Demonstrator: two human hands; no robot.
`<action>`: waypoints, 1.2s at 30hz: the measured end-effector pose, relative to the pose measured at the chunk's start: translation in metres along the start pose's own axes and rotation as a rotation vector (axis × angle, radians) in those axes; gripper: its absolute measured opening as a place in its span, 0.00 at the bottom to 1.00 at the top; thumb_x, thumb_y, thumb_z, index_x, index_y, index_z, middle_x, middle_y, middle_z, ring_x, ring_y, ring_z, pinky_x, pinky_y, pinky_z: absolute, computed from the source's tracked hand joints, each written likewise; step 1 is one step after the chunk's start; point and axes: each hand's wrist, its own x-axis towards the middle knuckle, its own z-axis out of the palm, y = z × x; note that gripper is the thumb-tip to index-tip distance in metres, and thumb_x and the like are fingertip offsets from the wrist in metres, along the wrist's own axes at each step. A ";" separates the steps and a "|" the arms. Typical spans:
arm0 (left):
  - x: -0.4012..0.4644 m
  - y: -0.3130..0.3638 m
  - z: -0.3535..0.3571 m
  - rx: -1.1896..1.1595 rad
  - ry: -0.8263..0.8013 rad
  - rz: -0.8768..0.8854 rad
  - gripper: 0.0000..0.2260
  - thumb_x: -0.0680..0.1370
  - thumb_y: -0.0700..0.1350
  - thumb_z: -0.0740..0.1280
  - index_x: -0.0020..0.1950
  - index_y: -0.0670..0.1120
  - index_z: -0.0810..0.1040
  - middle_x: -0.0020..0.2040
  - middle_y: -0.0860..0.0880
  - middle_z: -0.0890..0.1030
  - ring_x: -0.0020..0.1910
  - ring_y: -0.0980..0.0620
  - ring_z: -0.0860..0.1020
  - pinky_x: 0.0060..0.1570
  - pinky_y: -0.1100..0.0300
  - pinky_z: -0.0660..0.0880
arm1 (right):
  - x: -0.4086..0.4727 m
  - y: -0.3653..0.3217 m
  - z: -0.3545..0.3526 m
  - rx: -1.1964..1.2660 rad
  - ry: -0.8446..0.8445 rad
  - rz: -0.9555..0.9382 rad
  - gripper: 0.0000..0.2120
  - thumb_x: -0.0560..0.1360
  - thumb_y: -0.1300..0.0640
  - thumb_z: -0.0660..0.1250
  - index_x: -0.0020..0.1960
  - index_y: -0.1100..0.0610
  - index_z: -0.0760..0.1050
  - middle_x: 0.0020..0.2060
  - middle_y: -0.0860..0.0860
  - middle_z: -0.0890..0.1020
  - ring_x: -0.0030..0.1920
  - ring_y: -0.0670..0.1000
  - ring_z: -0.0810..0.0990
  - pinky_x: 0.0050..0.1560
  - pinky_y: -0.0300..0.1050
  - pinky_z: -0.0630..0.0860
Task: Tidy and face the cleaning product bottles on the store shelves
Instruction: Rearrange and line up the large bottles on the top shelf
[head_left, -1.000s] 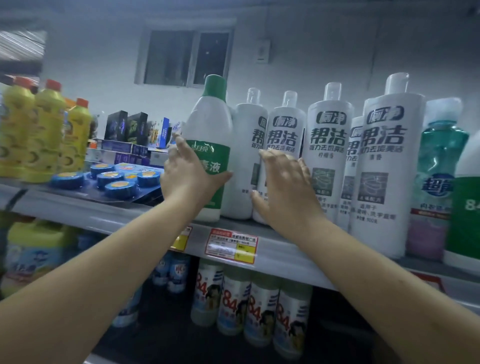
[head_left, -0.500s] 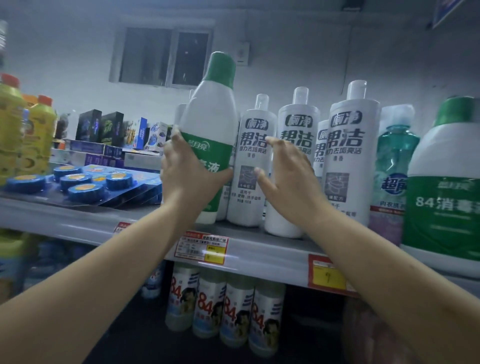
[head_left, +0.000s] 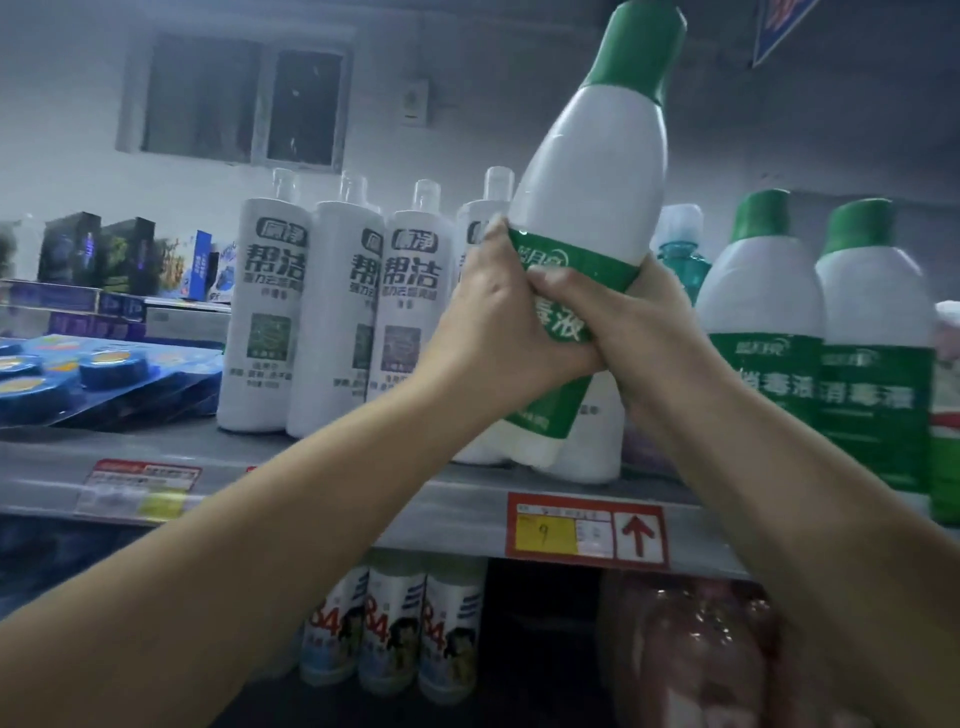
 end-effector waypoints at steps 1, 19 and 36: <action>0.003 0.003 0.001 0.010 -0.089 0.016 0.41 0.60 0.53 0.77 0.67 0.51 0.60 0.59 0.53 0.71 0.56 0.56 0.72 0.52 0.59 0.76 | 0.000 0.000 -0.009 -0.008 0.032 0.007 0.17 0.64 0.56 0.73 0.52 0.54 0.79 0.44 0.52 0.85 0.46 0.51 0.84 0.51 0.55 0.80; 0.027 -0.065 0.036 0.285 0.070 -0.462 0.41 0.69 0.57 0.71 0.73 0.42 0.53 0.66 0.39 0.68 0.62 0.40 0.72 0.59 0.45 0.74 | -0.014 -0.017 -0.070 -0.069 0.097 0.039 0.12 0.68 0.56 0.72 0.52 0.54 0.77 0.43 0.51 0.85 0.41 0.49 0.85 0.39 0.42 0.81; 0.014 -0.071 -0.005 0.053 0.180 -0.408 0.30 0.67 0.53 0.74 0.62 0.46 0.62 0.52 0.47 0.76 0.44 0.50 0.78 0.41 0.52 0.80 | -0.012 -0.013 -0.023 -0.081 -0.053 0.034 0.13 0.64 0.49 0.72 0.48 0.49 0.79 0.42 0.48 0.85 0.42 0.48 0.85 0.48 0.52 0.81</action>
